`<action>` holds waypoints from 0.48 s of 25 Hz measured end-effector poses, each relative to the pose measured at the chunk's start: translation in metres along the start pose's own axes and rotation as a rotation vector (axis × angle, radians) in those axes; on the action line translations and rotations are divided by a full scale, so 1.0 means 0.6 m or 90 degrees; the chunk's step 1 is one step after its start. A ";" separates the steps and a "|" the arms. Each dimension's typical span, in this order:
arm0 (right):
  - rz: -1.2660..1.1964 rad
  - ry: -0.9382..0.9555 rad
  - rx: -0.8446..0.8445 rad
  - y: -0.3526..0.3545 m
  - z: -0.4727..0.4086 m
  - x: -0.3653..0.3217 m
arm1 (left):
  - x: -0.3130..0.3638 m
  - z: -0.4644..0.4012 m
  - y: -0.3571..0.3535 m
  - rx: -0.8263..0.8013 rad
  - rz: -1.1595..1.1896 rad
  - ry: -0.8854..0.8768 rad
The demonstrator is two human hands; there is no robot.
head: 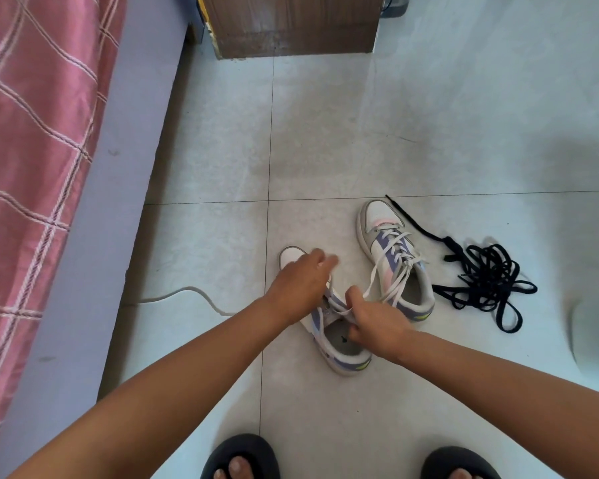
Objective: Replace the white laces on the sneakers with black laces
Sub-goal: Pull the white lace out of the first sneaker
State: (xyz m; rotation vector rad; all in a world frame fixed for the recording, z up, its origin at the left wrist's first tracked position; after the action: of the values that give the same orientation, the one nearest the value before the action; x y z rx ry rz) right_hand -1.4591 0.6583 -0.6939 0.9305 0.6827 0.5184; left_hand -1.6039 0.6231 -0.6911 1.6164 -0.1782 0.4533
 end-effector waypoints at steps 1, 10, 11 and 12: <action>0.022 0.013 -0.003 0.002 -0.001 -0.003 | 0.011 0.001 -0.002 0.046 -0.104 -0.247; 0.001 0.005 -0.015 -0.011 0.002 -0.003 | -0.083 -0.028 0.066 0.069 0.011 0.393; 0.007 0.008 -0.021 -0.011 0.001 -0.004 | -0.095 -0.016 0.055 -0.052 -0.042 0.478; 0.015 0.016 -0.027 -0.010 0.001 -0.005 | -0.095 -0.011 0.046 -0.147 -0.101 0.436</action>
State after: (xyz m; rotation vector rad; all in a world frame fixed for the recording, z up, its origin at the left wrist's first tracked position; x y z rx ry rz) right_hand -1.4599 0.6531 -0.6982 0.8952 0.6812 0.5639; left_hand -1.6675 0.6177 -0.6879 1.1641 0.3982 0.8022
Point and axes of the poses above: each hand's wrist, its own z-axis away from the middle knuckle, its own y-axis out of the back of the hand, x = y × z, the point moved 3 cm from there along -z, towards the middle knuckle, and after that the axes turned 12 degrees about x, right-handed, at the moved point
